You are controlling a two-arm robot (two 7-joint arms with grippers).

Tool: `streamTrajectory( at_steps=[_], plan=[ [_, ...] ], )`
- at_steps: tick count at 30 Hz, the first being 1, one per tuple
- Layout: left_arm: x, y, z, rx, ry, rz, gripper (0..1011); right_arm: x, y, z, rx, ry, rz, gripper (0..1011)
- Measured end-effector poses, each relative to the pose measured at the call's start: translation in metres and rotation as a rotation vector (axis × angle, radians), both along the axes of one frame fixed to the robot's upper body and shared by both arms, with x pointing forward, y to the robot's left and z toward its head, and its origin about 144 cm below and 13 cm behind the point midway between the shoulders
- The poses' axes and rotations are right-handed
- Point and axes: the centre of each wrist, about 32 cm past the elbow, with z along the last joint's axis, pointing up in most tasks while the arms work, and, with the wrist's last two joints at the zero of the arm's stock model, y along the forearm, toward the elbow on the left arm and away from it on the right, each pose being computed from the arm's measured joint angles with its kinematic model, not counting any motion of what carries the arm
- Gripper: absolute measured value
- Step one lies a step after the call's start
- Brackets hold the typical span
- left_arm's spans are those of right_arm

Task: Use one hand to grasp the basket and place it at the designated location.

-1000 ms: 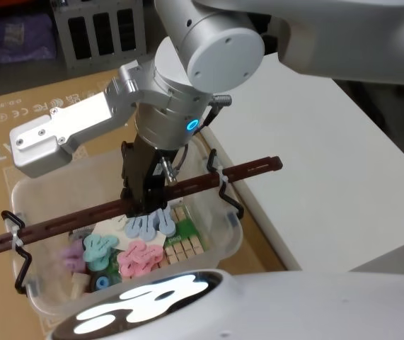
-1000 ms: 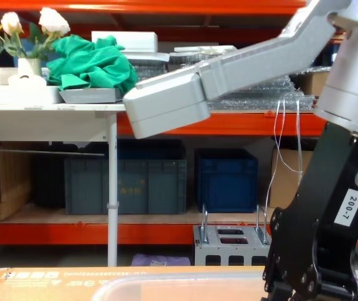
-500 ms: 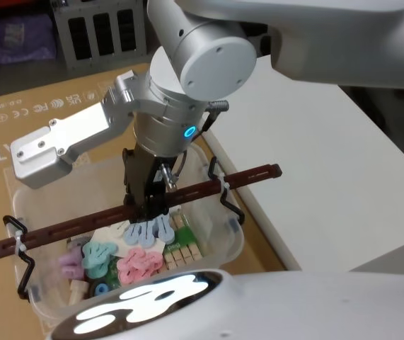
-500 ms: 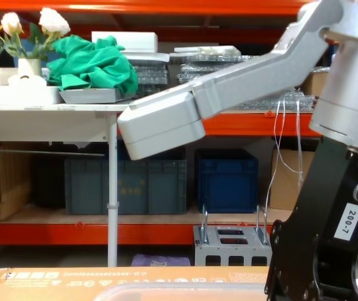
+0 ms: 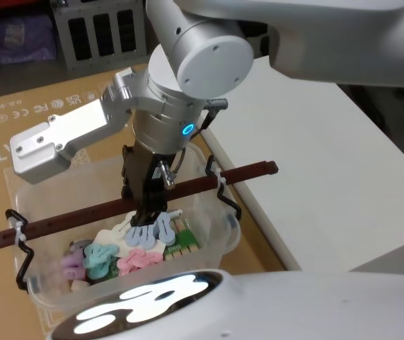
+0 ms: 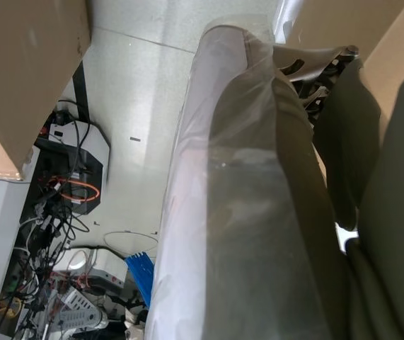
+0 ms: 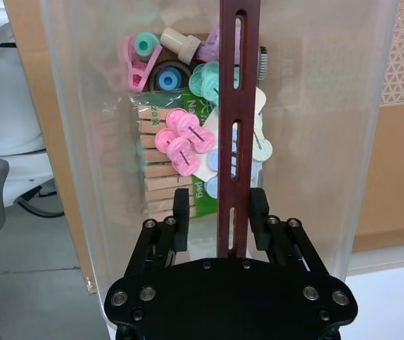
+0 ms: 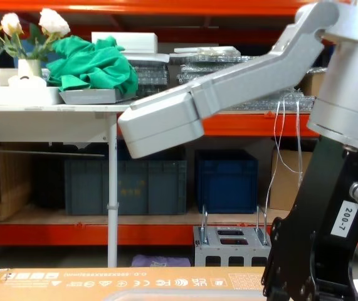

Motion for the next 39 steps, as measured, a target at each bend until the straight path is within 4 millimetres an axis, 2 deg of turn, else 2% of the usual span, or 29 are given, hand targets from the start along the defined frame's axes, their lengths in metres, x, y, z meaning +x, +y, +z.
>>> streamTrajectory(
  at_steps=[3,8,11,15,19,28,39],
  plan=[
    [0.000,0.000,0.000,0.000,0.000,0.000,0,0.000,-0.001,0.001,0.003,0.000,-0.001,530],
    [0.000,0.000,0.000,0.000,0.000,0.000,0,0.001,-0.002,0.002,0.005,0.000,-0.005,730],
    [0.000,0.000,0.000,0.000,0.000,0.000,0,0.001,-0.002,0.002,0.005,0.001,-0.007,788],
    [0.000,0.000,0.000,0.000,0.000,0.000,0,0.001,-0.005,0.003,0.010,0.003,-0.011,926],
    [0.000,0.000,0.000,0.000,0.000,0.000,0,0.001,-0.008,0.007,0.018,0.001,-0.014,1001],
    [0.000,0.000,0.000,0.000,0.000,0.000,0,0.000,-0.018,0.022,0.052,-0.012,-0.011,1000],
    [0.000,0.000,0.000,0.000,0.000,0.000,0,-0.006,-0.045,0.057,0.132,-0.047,0.002,1001]
  ],
)
